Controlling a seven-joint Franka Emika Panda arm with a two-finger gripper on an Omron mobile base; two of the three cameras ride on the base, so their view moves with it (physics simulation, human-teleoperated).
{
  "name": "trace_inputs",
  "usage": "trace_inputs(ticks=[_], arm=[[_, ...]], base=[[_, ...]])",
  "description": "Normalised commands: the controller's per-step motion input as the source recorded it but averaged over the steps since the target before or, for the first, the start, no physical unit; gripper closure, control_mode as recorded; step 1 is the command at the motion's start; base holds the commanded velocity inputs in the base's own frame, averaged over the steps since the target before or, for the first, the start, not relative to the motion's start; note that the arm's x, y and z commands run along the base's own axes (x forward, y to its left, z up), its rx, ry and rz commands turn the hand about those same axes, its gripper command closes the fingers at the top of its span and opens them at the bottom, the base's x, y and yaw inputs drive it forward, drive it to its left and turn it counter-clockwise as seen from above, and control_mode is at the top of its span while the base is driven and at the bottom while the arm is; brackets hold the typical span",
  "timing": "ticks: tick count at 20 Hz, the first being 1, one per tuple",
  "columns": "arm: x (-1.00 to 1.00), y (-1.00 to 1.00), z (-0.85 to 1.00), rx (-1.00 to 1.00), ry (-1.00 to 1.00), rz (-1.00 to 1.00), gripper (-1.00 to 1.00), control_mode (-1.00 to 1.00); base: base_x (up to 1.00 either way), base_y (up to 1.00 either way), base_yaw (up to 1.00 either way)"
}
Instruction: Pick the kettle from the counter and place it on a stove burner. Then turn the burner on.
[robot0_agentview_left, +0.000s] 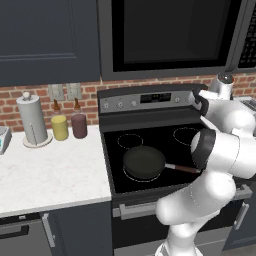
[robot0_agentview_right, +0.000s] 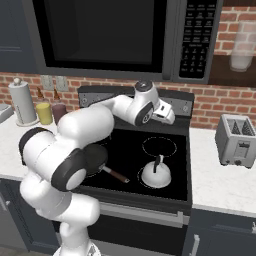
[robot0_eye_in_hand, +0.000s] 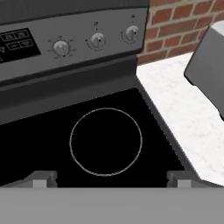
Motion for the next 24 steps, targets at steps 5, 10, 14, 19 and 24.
trace_inputs(ticks=[5, 10, 14, 19, 24], arm=[[0.74, -0.28, 0.24, 0.0, 0.0, 0.01, -1.0, -1.0], [0.33, -0.36, 0.03, 0.0, 0.0, 0.0, -1.0, -1.0], [0.12, -0.49, 0.0, 0.0, 0.0, 0.0, -1.0, -1.0], [-0.01, -0.31, 0.0, 0.0, 0.0, 0.0, -1.0, -1.0], [0.0, -0.16, 0.0, 0.0, -0.03, 0.01, -1.0, -1.0]], base=[[0.0, 0.0, 0.0], [0.0, 0.0, 0.0], [0.0, 0.0, 0.0], [0.0, 0.0, 0.0], [0.0, 0.0, 0.0]])
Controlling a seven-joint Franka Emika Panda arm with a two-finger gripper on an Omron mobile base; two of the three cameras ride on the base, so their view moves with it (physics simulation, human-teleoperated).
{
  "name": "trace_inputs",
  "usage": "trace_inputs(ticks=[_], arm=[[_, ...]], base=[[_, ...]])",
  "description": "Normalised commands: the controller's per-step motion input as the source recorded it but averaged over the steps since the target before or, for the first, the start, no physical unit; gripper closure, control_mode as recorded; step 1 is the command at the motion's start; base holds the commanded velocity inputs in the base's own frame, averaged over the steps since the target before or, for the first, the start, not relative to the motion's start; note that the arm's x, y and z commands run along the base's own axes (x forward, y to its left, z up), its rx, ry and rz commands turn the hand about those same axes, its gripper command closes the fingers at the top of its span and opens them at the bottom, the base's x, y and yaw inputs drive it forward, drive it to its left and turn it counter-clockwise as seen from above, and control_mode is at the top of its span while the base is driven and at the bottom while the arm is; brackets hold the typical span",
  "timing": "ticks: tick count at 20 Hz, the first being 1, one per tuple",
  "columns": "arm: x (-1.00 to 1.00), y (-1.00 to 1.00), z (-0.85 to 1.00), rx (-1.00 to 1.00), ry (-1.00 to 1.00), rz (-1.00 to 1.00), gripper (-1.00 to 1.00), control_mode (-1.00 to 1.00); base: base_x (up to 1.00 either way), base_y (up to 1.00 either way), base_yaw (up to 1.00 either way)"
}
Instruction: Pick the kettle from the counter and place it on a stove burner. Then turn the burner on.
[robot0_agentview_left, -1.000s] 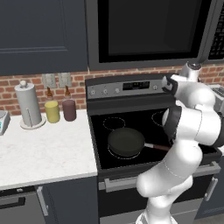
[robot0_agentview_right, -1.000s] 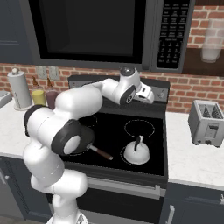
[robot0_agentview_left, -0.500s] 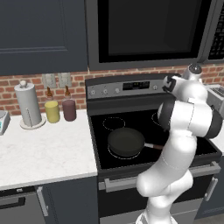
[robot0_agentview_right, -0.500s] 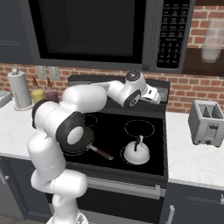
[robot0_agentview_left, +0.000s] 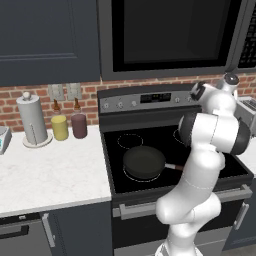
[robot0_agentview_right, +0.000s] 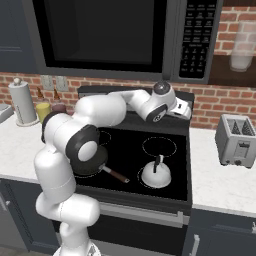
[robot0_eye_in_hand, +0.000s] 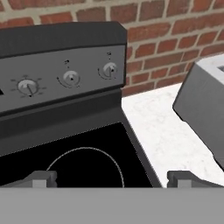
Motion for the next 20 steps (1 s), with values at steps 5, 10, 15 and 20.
trace_inputs(ticks=[5, 10, 15, 20], arm=[[0.02, -0.03, 0.0, 0.0, -0.08, 0.05, -1.0, -1.0], [0.23, 0.0, 0.0, 0.0, -0.06, 0.08, -1.0, -1.0], [0.35, 0.0, 0.0, 0.0, 0.0, 0.09, -1.0, -1.0], [0.3, -0.1, 0.0, 0.0, 0.0, 0.06, -1.0, -1.0]], base=[[0.0, 0.0, 0.0], [0.0, 0.0, 0.0], [0.0, 0.0, 0.0], [0.0, 0.0, 0.0]])
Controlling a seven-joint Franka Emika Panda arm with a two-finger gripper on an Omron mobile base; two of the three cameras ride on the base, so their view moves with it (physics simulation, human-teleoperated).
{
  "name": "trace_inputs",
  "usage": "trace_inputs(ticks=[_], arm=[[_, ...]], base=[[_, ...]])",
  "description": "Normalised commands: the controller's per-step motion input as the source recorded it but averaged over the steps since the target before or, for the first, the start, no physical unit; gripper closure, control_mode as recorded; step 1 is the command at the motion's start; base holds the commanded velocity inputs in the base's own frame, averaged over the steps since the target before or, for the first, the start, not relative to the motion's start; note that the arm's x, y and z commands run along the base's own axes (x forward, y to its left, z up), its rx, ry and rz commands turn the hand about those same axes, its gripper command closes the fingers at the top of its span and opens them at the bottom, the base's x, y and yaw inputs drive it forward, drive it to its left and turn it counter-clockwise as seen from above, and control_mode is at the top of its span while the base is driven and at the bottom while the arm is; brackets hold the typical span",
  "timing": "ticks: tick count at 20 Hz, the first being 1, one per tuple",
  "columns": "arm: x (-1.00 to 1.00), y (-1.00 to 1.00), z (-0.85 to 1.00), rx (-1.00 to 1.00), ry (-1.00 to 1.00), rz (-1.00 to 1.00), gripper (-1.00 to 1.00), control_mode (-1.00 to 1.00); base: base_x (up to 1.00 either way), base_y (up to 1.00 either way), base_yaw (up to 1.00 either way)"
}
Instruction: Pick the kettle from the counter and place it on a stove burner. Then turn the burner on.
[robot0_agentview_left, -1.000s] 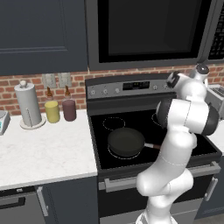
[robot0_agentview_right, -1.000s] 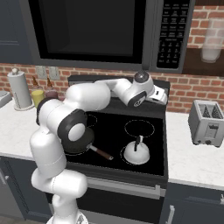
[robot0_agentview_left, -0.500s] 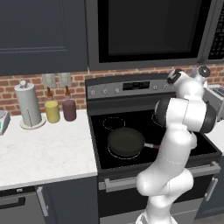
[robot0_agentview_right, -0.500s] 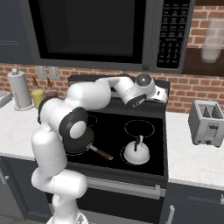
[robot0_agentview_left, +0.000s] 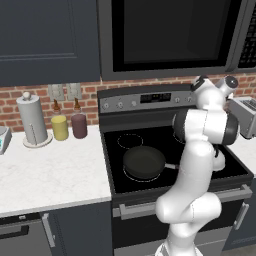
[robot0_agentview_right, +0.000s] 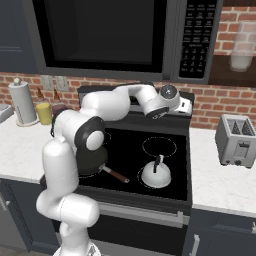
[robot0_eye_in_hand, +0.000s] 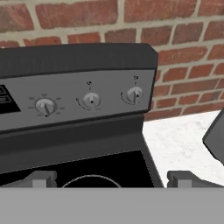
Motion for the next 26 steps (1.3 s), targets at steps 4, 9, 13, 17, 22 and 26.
trace_inputs(ticks=[4, 9, 13, 17, 22, 26], arm=[[0.21, -0.31, 0.02, 0.0, 0.0, 0.04, -1.0, -1.0], [0.13, -0.17, -0.01, 0.0, 0.0, 0.03, -1.0, -1.0], [0.06, -0.03, -0.1, 0.0, 0.0, 0.01, -1.0, -1.0], [0.0, 0.0, -0.1, 0.0, 0.0, 0.0, -1.0, -1.0], [0.01, 0.0, -0.07, 0.0, 0.0, 0.0, -1.0, -1.0], [0.02, 0.0, -0.09, 0.0, 0.0, 0.0, -1.0, -1.0]], base=[[0.0, 0.0, 0.0], [0.0, 0.0, 0.0], [0.0, 0.0, 0.0], [0.0, 0.0, 0.0], [0.0, 0.0, 0.0], [0.0, 0.0, 0.0]])
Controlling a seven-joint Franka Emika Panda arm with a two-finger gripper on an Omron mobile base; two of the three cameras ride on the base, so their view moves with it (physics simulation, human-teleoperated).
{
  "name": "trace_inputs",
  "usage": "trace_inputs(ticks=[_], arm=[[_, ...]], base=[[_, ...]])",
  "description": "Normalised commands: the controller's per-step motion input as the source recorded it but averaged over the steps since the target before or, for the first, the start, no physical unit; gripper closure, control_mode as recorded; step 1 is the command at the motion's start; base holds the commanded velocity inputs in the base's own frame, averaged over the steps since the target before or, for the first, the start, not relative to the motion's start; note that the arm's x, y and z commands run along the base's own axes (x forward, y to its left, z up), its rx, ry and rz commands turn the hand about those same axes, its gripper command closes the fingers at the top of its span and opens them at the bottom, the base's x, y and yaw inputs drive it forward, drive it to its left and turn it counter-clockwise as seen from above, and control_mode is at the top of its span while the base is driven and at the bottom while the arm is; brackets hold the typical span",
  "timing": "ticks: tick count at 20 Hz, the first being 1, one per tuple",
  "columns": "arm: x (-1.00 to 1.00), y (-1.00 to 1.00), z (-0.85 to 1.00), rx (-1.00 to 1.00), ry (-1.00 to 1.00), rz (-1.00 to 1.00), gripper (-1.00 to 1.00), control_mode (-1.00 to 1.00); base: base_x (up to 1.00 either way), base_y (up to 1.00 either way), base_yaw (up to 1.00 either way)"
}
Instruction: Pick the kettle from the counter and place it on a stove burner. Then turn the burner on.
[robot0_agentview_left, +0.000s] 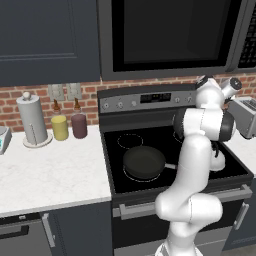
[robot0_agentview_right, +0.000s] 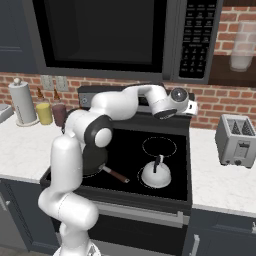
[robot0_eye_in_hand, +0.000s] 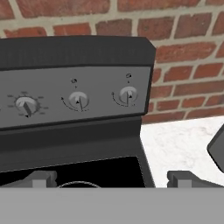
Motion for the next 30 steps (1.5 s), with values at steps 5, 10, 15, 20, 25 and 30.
trace_inputs(ticks=[5, 10, 15, 20, 25, 30], arm=[[0.07, 0.0, -0.11, 0.0, -0.02, 0.0, -1.0, -1.0], [0.07, 0.0, -0.02, 0.0, -0.01, 0.0, -1.0, -1.0], [0.02, 0.0, 0.0, 0.0, 0.0, 0.0, -1.0, -1.0], [0.02, 0.0, 0.0, 0.0, -0.01, 0.0, -1.0, -1.0], [0.16, 0.0, -0.01, 0.0, -0.1, 0.01, -1.0, -1.0], [0.19, -0.13, -0.05, 0.0, -0.12, 0.02, -1.0, -1.0]], base=[[0.0, 0.0, 0.0], [0.0, 0.0, 0.0], [0.0, 0.0, 0.0], [0.0, 0.0, 0.0], [0.0, 0.0, 0.0], [0.0, 0.0, 0.0]])
